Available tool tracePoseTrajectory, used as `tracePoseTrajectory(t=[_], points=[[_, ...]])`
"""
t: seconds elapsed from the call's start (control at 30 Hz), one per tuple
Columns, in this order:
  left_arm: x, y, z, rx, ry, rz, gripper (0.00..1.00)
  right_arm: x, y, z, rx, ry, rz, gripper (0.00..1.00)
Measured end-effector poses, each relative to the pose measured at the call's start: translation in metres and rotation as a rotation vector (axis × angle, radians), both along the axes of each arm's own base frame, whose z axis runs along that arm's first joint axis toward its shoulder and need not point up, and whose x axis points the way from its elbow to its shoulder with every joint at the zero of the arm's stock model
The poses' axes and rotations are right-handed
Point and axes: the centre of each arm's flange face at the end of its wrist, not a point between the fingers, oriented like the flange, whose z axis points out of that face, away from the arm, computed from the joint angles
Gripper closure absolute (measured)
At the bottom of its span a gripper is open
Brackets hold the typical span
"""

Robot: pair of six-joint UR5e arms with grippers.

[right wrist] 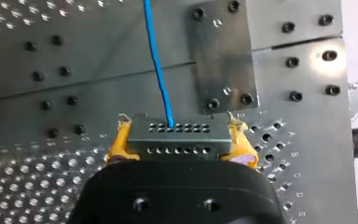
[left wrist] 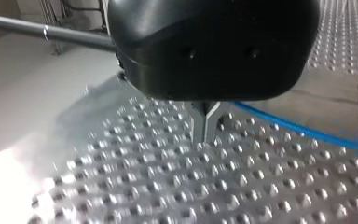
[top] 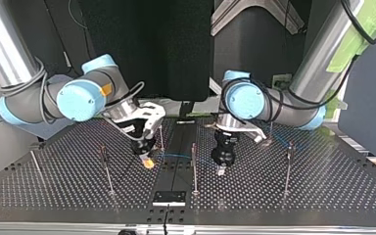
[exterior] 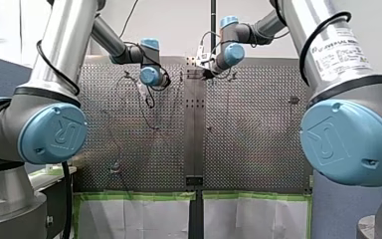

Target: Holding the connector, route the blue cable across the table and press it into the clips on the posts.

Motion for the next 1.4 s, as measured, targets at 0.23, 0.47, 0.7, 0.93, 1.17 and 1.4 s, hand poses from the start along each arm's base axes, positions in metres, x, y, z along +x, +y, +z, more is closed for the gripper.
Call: tracePoseTrajectory(t=[0.23,0.47,0.7,0.93,1.17,1.4], points=[[0.018,0.01,0.004,-0.004,-0.007,0.02,1.0,-0.011,-0.021,0.0,-0.002,-0.011,-0.014,1.0],[0.02,0.014,0.005,0.0,0.003,0.027,1.0,-0.02,-0.031,-0.001,0.0,-0.011,-0.028,1.0],[0.016,0.014,0.002,0.02,0.033,0.031,0.33,-0.02,-0.031,-0.001,0.001,-0.01,-0.029,1.0],[0.009,0.012,-0.001,0.072,0.078,0.042,0.0,-0.021,-0.031,-0.002,0.003,-0.01,-0.029,1.0],[-0.007,0.01,-0.002,0.096,0.128,0.064,0.0,-0.021,-0.031,-0.002,0.005,-0.009,-0.03,1.0],[-0.037,0.005,0.0,0.1,0.175,0.025,0.0,-0.021,-0.031,-0.002,0.006,-0.008,-0.031,1.0]])
